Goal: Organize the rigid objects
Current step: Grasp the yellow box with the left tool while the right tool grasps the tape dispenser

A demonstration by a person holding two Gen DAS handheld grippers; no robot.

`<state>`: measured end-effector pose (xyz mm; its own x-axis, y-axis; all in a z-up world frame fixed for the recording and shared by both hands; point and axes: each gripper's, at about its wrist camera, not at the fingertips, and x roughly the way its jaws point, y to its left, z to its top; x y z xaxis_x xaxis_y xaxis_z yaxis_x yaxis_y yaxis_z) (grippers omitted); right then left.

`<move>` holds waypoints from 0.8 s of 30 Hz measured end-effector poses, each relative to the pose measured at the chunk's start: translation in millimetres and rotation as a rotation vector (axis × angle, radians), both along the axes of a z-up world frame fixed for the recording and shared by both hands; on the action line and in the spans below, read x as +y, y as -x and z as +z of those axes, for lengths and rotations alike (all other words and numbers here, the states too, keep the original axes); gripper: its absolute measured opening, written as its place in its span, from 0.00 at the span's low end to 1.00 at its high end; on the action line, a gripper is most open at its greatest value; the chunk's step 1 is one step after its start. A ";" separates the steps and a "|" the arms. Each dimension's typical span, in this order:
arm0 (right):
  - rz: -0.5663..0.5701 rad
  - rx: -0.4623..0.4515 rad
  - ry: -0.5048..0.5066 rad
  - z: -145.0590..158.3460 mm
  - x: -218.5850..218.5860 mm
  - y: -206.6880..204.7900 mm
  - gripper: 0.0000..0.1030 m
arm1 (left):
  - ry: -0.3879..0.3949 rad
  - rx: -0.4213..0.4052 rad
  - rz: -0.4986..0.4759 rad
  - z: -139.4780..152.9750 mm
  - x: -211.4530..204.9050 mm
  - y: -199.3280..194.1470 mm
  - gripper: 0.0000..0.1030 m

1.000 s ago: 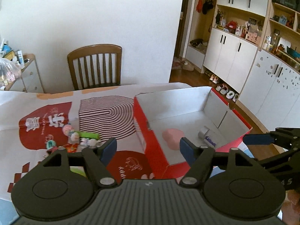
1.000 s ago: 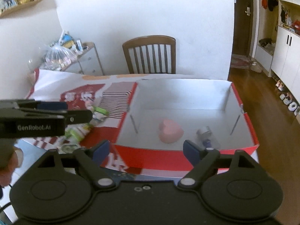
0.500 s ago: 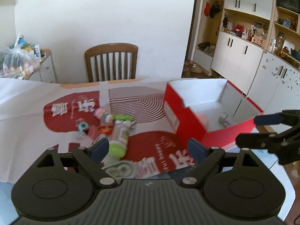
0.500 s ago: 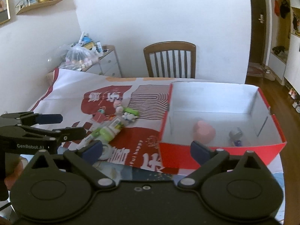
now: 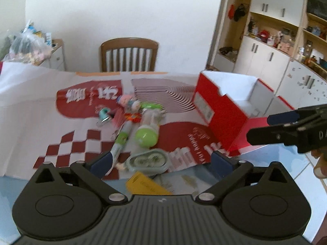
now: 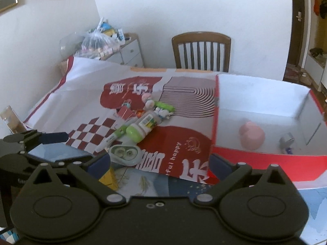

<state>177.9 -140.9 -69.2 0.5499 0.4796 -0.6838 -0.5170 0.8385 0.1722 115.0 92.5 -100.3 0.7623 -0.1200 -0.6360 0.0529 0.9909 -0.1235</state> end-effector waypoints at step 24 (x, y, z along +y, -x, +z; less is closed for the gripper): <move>0.346 0.062 0.270 -79.1 103.6 -52.5 0.90 | -0.029 0.086 -0.077 -87.1 12.9 -23.1 1.00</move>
